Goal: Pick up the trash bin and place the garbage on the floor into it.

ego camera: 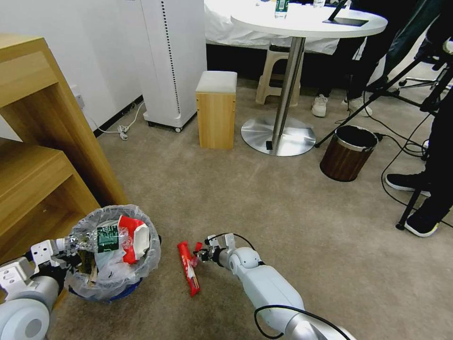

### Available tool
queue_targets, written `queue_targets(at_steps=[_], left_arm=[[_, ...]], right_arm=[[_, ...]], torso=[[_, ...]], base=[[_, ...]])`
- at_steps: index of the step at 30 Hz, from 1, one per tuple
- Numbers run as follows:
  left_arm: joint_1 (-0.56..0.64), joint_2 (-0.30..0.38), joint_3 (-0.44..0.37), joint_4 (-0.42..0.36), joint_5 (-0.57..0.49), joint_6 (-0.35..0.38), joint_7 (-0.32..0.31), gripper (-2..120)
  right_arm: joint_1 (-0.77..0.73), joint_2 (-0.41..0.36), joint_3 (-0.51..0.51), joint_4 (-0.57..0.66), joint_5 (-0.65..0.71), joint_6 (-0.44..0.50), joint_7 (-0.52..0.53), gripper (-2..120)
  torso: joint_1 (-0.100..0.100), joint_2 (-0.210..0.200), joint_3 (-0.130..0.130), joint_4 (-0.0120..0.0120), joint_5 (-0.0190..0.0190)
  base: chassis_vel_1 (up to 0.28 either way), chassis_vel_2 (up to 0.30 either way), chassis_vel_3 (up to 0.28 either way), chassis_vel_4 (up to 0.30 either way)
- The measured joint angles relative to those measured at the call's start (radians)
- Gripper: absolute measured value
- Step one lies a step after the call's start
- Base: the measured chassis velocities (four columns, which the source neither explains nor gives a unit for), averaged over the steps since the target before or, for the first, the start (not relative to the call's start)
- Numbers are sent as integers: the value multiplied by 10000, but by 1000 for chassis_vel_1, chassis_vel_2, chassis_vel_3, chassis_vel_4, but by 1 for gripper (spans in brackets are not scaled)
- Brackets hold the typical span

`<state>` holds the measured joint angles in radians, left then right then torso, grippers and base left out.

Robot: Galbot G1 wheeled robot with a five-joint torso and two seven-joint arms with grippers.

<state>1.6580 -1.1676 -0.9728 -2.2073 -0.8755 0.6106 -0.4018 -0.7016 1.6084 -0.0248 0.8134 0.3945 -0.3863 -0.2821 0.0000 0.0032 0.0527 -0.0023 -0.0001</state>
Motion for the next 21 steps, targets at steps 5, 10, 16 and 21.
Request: queue_targets(at_steps=[5,10,16,21], left_arm=[[48,-7,-20,-29,5,-23,10,1],[45,-4,-16,-30,32,-42,13,1],[-35,-25,93,-7,80,-59,15,1],[-43,-97,170,1,148,-74,14,1]], right_arm=[[-16,-2,1,86,-75,53,25,0],[-324,-16,-233,1152,132,375,5,0],[-718,-1042,-554,3279,899,883,-166,0],[-734,-1499,-565,3865,1046,1029,-301,0]], torso=[[0,0,0,0,0],[0,0,-1,0,1],[0,0,-1,-4,1],[0,0,-1,-1,0]], base=[[0,0,0,0],[0,0,0,0],[0,0,0,0],[0,0,0,0]])
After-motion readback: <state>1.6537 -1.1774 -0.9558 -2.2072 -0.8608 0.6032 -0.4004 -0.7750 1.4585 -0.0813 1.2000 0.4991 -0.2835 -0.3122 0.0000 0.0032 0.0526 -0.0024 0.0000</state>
